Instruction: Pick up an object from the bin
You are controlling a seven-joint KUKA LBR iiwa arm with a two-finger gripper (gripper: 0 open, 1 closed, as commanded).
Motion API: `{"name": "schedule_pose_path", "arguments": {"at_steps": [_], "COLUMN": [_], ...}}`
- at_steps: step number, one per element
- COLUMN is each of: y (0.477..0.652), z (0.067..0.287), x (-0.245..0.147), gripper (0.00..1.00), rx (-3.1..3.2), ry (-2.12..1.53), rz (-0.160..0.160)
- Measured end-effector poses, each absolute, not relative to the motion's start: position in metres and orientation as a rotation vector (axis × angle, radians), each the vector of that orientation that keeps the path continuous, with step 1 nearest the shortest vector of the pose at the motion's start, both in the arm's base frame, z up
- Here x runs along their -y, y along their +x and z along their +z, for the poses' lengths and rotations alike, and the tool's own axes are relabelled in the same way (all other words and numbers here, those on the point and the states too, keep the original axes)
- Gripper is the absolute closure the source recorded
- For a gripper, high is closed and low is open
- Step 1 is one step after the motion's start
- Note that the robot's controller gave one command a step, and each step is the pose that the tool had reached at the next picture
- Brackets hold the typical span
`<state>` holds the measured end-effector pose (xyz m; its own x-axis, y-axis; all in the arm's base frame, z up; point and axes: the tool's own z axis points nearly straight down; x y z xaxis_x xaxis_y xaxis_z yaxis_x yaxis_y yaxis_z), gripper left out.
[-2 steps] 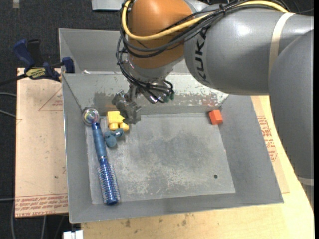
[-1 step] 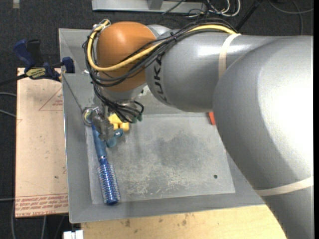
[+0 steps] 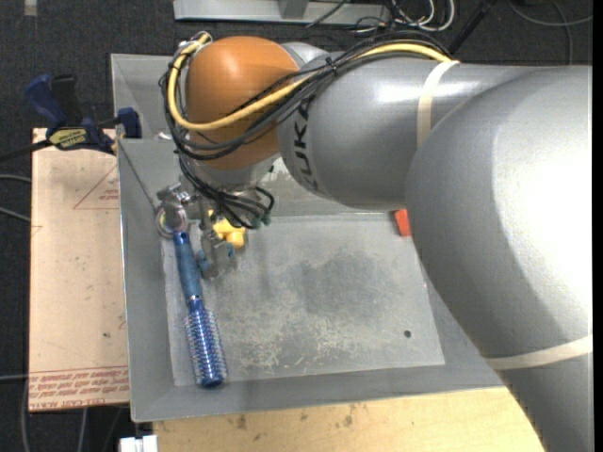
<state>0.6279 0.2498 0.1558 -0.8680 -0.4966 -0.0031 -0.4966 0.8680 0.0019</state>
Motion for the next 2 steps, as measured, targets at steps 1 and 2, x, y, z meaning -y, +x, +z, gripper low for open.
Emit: {"name": "schedule_pose_path", "arguments": {"at_steps": [1, 2], "y": [0.607, 0.597], "z": [0.096, 0.070], "x": [-0.236, -0.250], "gripper": [0.00, 0.00], "rx": [-2.854, -2.360], "ry": [-1.322, -2.075], "rz": [0.002, -0.005]}}
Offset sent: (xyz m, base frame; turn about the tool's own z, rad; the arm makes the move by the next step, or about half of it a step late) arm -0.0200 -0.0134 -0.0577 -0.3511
